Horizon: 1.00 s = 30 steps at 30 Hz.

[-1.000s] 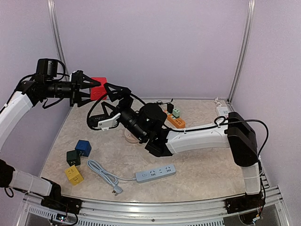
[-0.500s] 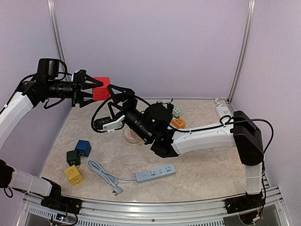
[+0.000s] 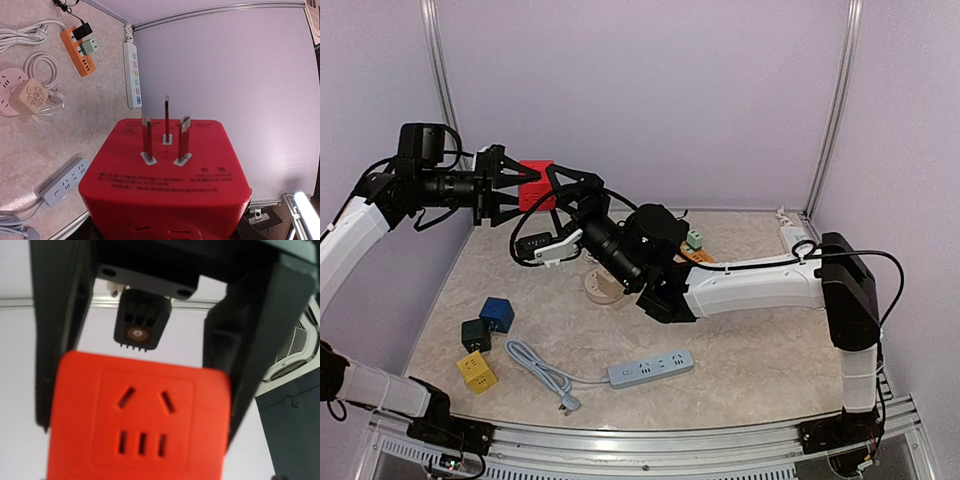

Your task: Insert the plug

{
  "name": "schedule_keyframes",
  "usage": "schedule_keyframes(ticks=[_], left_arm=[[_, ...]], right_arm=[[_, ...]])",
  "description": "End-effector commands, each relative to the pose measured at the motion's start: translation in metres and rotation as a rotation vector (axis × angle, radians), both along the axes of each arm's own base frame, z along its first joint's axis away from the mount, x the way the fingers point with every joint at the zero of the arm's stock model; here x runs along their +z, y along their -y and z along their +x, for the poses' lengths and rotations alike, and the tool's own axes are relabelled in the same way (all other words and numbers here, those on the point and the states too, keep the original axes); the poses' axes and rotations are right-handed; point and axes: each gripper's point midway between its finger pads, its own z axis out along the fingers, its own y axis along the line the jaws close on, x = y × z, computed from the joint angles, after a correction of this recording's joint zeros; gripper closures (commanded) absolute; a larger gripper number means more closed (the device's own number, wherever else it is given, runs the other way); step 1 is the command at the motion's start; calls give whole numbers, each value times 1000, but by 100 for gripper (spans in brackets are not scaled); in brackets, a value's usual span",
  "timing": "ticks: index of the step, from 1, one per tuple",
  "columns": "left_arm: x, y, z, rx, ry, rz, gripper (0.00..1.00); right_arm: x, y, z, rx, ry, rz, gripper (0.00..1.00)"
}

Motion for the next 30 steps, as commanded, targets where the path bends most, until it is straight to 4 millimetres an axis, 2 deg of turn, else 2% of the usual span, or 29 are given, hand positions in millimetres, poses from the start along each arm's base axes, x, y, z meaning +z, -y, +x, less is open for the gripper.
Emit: schedule_keyframes(ticks=[1,6,15,18,25,30], left_arm=[[7,4,-7,-30,22,-19,100],[9,4,-7,-32,27,-23,100],[2,7,-5,-35,9,-16,100],[1,7,-5,-38,6,-15,100],[-1,13,-7,-60,-4,-16,100],[0,12,-5,-55,8,-15,100]], right_arm=[[0,4,16,-54,2,-21,7],[-7,8,22,-75,-6,-38,6],[-14,-4,13,-53,17,-80,18],[-14,-6,12,-43,10,-85,26],[-18,-19,8,-33,20,-112,25],[-15,-14,3,-26,8,-97,35]])
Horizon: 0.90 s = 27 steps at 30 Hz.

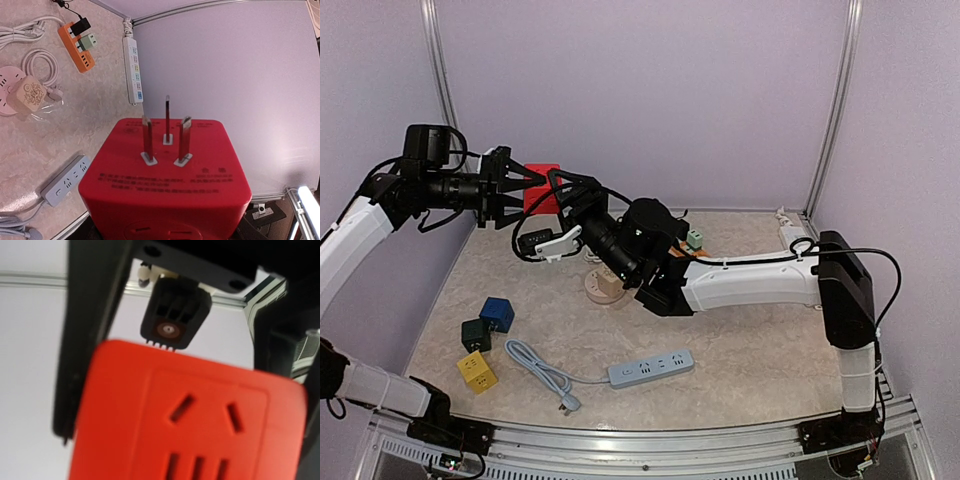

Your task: Insert the plug

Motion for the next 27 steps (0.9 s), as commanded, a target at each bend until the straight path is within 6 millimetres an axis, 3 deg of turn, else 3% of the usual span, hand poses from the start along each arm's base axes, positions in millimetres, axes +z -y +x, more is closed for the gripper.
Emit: schedule_keyframes(ticks=[1,14,19,24,27], left_arm=[[7,2,-2,-16,18,-21,100],[3,-1,1,-3,7,-18,100],[4,-2,1,0,10,-18,100],[3,-3,2,6,11,-15,100],[4,-4,5,13,15,-16,100]], right_arm=[[-4,-7,-12,30,-4,-13,36],[-8,-10,-17,30,20,-31,48],[-6,-8,-20,34,18,-23,67],[-10,-8,-23,31,22,-42,96],[-11,-9,-24,23,23,-41,100]])
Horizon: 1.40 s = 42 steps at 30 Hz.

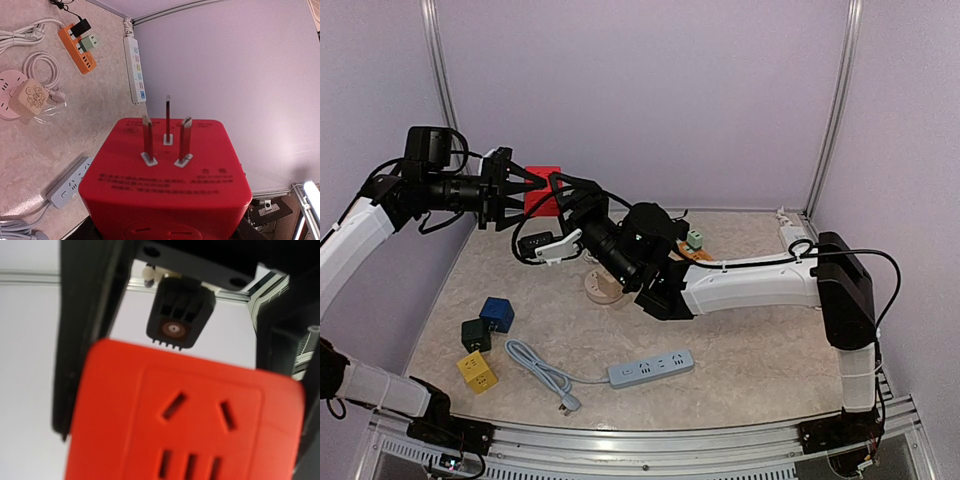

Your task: Insert the plug

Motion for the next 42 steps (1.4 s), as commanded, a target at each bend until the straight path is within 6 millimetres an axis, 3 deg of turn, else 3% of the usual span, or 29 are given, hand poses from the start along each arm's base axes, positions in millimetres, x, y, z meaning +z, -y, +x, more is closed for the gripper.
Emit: schedule_keyframes(ticks=[1,6,12,19,27,35,39,42], left_arm=[[8,-3,4,22,-20,-33,92],[10,-9,10,39,1,-31,49],[12,-10,13,43,25,-28,31],[22,-8,12,23,82,-32,21],[2,-6,9,17,36,-8,21],[17,-5,11,0,115,-1,14],[15,-6,12,-8,136,12,3],[25,-10,15,-7,207,38,1]], right_arm=[[-5,-10,-24,34,33,-47,100],[-5,-5,-29,57,-41,-16,100],[-9,-2,-32,56,-60,-8,100],[-15,-1,-32,49,-76,-11,100],[7,3,-35,85,-123,104,100],[7,8,-41,160,-251,171,100],[8,11,-42,194,-327,219,100],[8,12,-42,215,-389,246,100]])
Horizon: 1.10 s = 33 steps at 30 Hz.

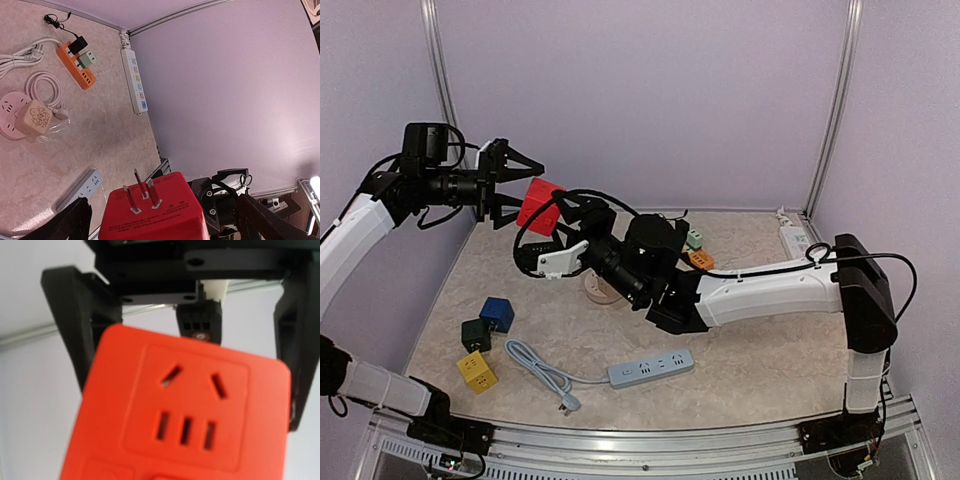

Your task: Insert the plug

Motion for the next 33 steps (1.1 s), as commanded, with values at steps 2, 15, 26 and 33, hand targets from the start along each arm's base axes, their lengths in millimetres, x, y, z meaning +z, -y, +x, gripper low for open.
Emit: schedule_keyframes(ticks=[2,15,26,33], left_arm=[[26,-8,7,-2,174,52,1],[44,-51,7,-43,460,349,1],[-6,-44,-103,-772,1351,1181,1],[55,13,-114,-609,1426,906,1]], right_arm=[[25,11,-11,69,-137,136,100],[37,43,2,195,-717,363,100],[49,81,-65,634,-1210,312,100],[54,81,-85,745,-1224,287,100]])
